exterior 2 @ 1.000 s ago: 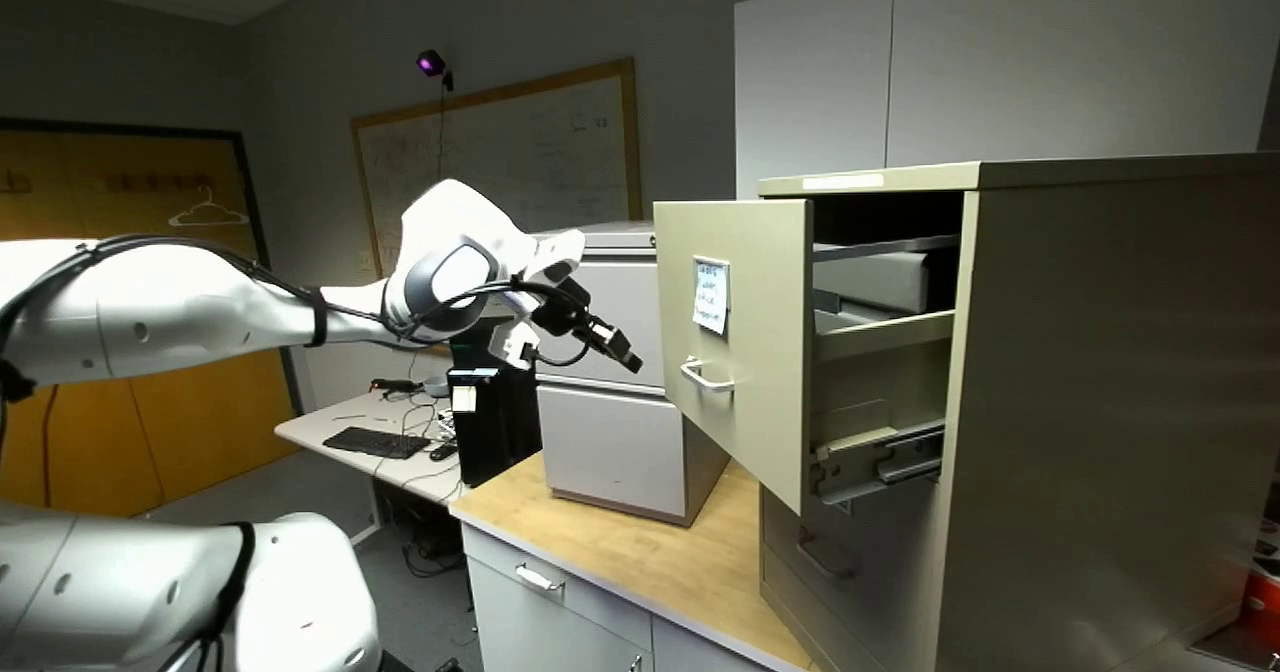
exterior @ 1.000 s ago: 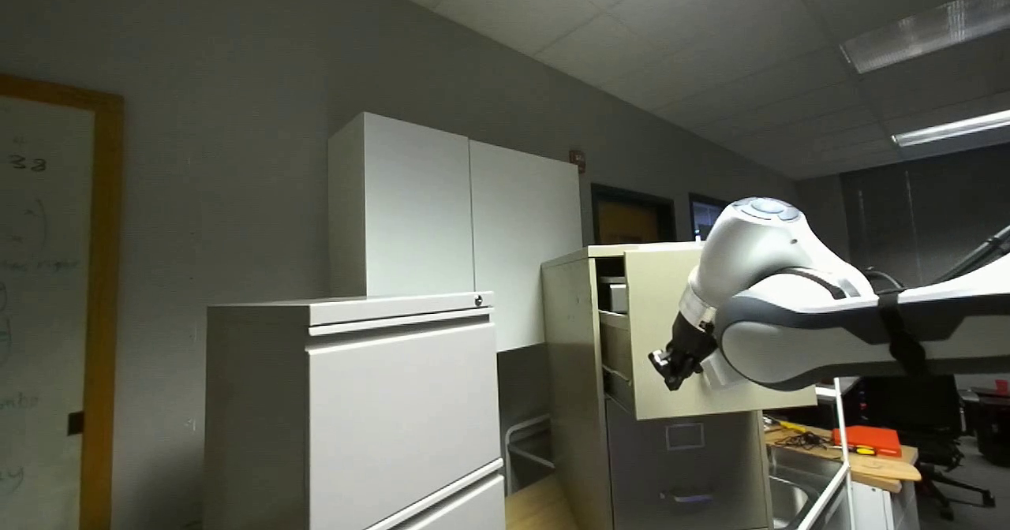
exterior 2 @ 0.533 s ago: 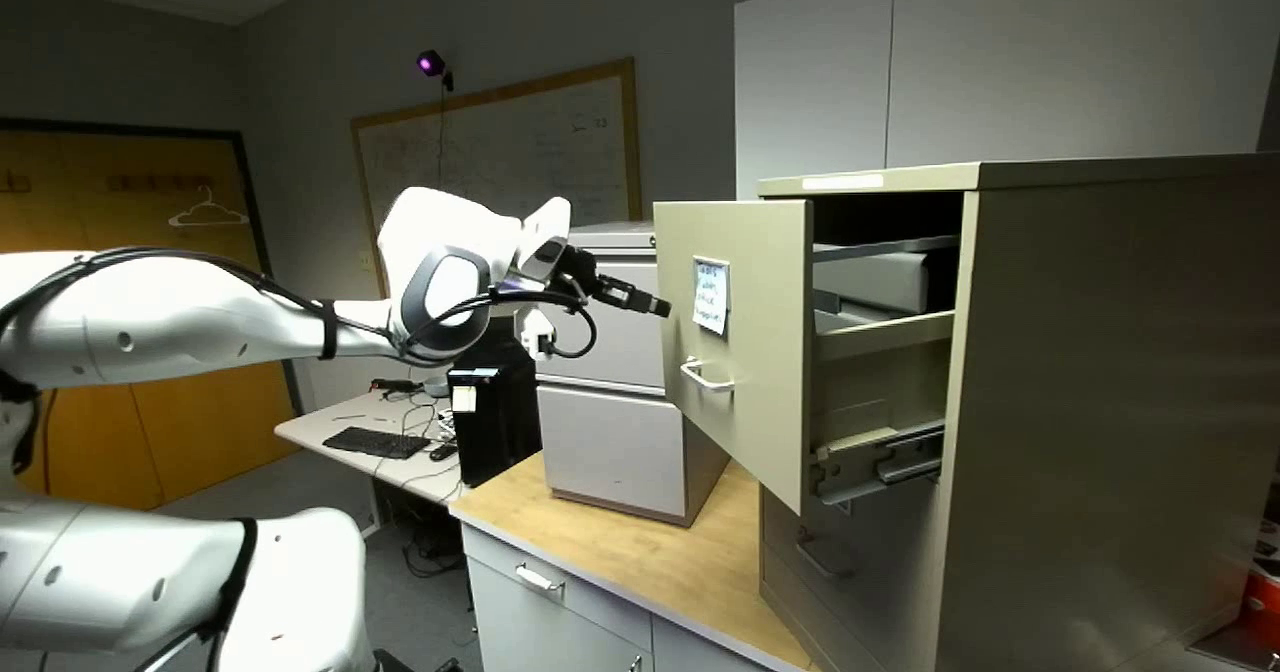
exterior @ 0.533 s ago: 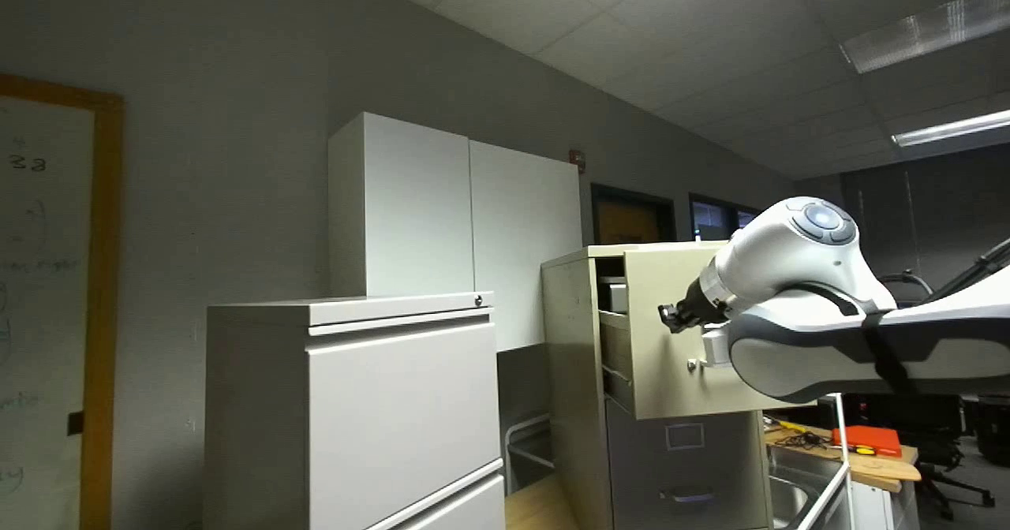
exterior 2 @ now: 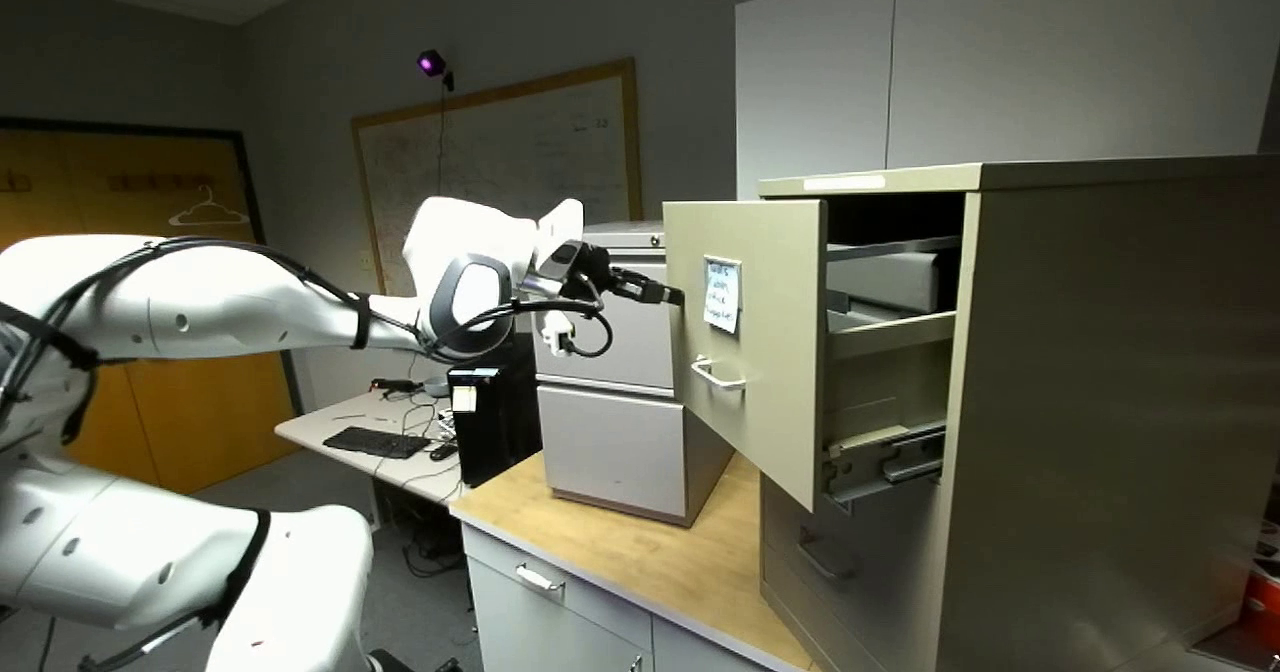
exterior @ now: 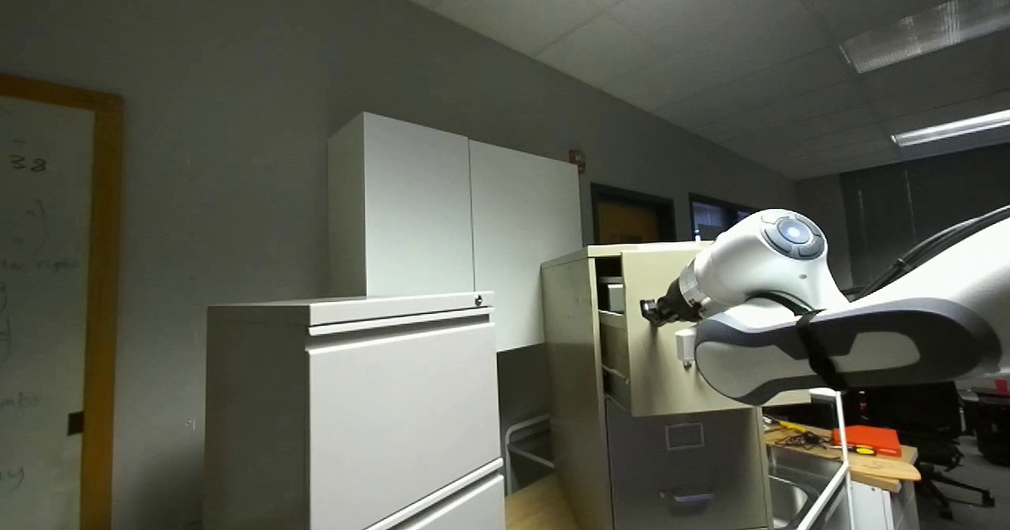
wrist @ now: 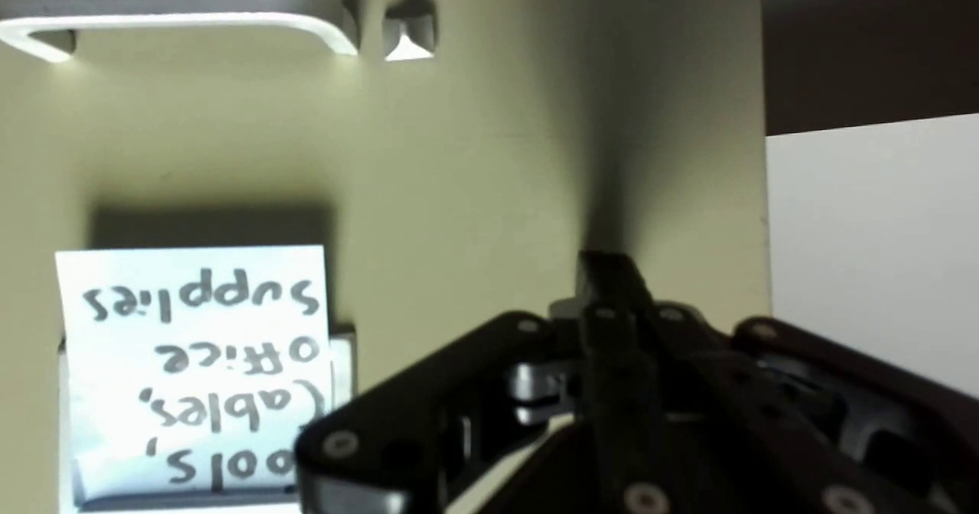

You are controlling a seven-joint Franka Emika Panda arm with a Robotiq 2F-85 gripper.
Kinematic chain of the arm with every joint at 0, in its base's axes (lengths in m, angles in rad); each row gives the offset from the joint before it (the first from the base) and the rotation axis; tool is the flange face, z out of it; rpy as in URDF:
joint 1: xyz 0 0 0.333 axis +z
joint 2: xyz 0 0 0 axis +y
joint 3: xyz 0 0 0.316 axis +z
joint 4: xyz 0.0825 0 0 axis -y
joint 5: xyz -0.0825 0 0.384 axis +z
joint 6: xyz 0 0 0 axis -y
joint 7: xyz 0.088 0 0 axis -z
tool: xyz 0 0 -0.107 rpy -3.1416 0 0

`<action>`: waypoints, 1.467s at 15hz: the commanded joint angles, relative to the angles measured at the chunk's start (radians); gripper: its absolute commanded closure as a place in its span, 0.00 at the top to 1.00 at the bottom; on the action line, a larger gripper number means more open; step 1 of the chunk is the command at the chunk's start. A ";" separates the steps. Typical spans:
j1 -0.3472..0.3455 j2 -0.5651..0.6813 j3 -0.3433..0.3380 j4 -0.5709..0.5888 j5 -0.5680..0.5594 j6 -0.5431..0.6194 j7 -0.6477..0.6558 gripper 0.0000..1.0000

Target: Close the top drawer of the file cabinet

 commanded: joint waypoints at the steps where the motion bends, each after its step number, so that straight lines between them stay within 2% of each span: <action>1: -0.036 0.212 0.046 0.151 0.048 0.001 -0.007 0.00; 5: -0.083 0.339 0.076 0.271 0.039 -0.055 0.003 0.00; 9: -0.169 0.471 0.123 0.419 0.000 -0.126 0.027 0.00; 13: -0.188 0.576 0.132 0.548 -0.110 -0.222 0.098 0.00; 17: -0.156 0.668 0.121 0.673 -0.231 -0.343 0.187 0.00; 18: -0.200 0.681 0.165 0.699 -0.211 -0.365 0.179 0.00; 19: -0.134 0.715 0.117 0.738 -0.266 -0.404 0.221 0.00; 20: -0.191 0.728 0.172 0.765 -0.237 -0.422 0.202 0.00; 22: -0.194 0.776 0.191 0.825 -0.265 -0.473 0.223 0.00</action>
